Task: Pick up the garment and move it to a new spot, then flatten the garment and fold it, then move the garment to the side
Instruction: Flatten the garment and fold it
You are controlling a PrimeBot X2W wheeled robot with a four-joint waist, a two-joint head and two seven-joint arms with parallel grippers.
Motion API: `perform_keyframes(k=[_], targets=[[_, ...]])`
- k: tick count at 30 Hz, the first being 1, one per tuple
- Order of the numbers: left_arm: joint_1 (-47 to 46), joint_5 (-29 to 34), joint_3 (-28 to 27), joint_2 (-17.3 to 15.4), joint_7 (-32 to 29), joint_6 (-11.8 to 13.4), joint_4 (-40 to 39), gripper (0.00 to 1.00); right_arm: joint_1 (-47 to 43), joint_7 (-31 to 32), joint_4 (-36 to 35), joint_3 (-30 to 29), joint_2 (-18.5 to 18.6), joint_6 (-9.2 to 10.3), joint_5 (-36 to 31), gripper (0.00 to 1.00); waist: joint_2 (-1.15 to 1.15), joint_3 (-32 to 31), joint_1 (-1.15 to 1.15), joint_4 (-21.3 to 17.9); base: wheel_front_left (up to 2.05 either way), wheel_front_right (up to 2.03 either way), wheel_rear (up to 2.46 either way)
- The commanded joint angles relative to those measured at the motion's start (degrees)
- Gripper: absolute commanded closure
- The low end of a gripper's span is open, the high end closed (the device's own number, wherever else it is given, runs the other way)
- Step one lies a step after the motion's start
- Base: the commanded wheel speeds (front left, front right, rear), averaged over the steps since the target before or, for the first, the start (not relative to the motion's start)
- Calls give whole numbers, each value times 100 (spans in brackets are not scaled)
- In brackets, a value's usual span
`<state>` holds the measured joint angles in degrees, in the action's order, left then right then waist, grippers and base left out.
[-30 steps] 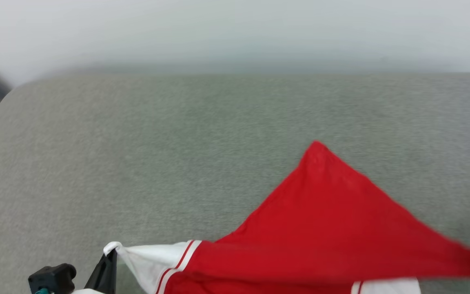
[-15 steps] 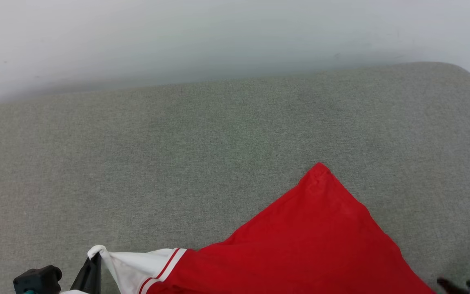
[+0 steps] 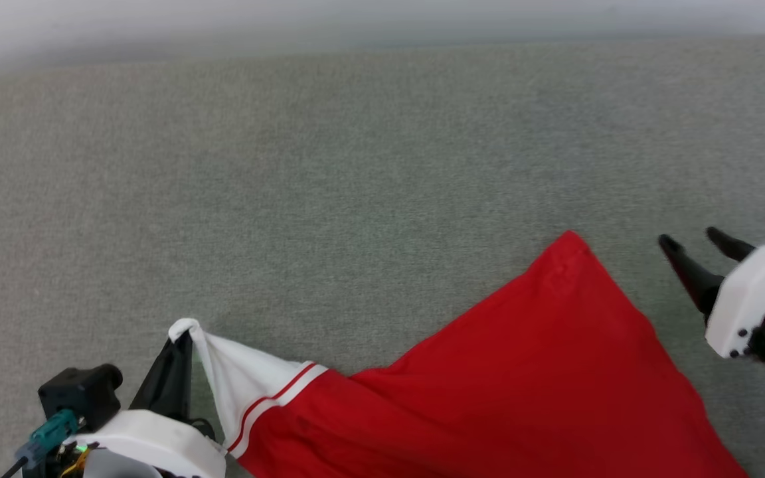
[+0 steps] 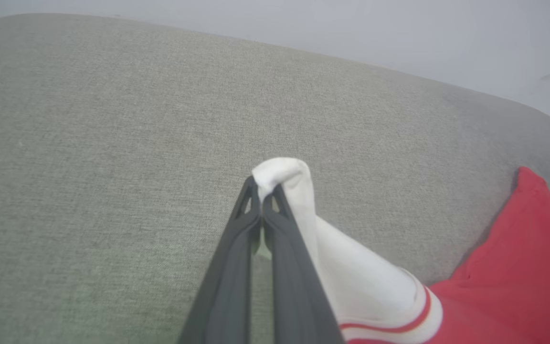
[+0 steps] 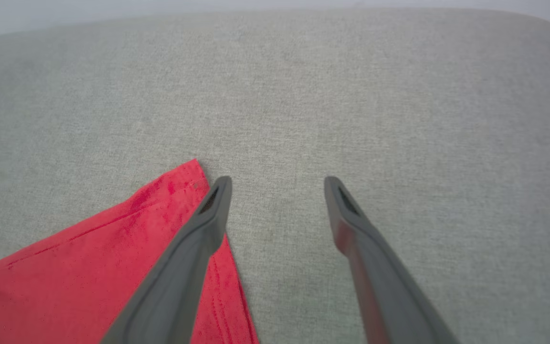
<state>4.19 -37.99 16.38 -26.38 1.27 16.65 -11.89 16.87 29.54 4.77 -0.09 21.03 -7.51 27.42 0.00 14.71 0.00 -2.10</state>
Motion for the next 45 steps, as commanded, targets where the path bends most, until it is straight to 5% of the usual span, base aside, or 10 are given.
perform_keyframes(k=[1, 9, 19, 20, 21, 34, 45], targets=[[-137, 55, 33, 27, 39, -35, -34, 100, 294, 292, 124, 203, 71, 4, 85, 0, 0, 272, 0, 189, 0, 0, 0], [-537, 155, 249, 171, 129, -159, -2, 100, 1443, 2582, 440, 847, 53, 4, 197, 0, 0, 702, 0, 527, 0, 0, 0], [-831, 138, 376, 326, 245, -281, 197, 100, 1401, 3740, 900, 1469, -153, 2, 255, 0, 0, 967, 0, 734, 0, 0, 0], [-864, 112, 400, 362, 263, -315, 251, 100, 1351, 3864, 1049, 1597, -101, 2, 387, 90, 0, 980, 0, 760, 0, 0, 0], [-870, 112, 404, 365, 275, -332, 269, 100, 1354, 3871, 1067, 1628, -81, 2, 414, 100, 0, 976, 0, 766, 0, 0, 0], [-916, -3, 308, 231, 252, -396, 419, 100, 1715, 3069, 906, 1684, 159, 3, 577, 100, 0, 354, 0, 599, 0, 0, 0], [-2529, 29, 132, -155, -125, -858, 772, 100, 2224, 2104, 1105, 1395, 130, 3, 171, 100, 0, -567, 0, 194, 0, 0, 0]])
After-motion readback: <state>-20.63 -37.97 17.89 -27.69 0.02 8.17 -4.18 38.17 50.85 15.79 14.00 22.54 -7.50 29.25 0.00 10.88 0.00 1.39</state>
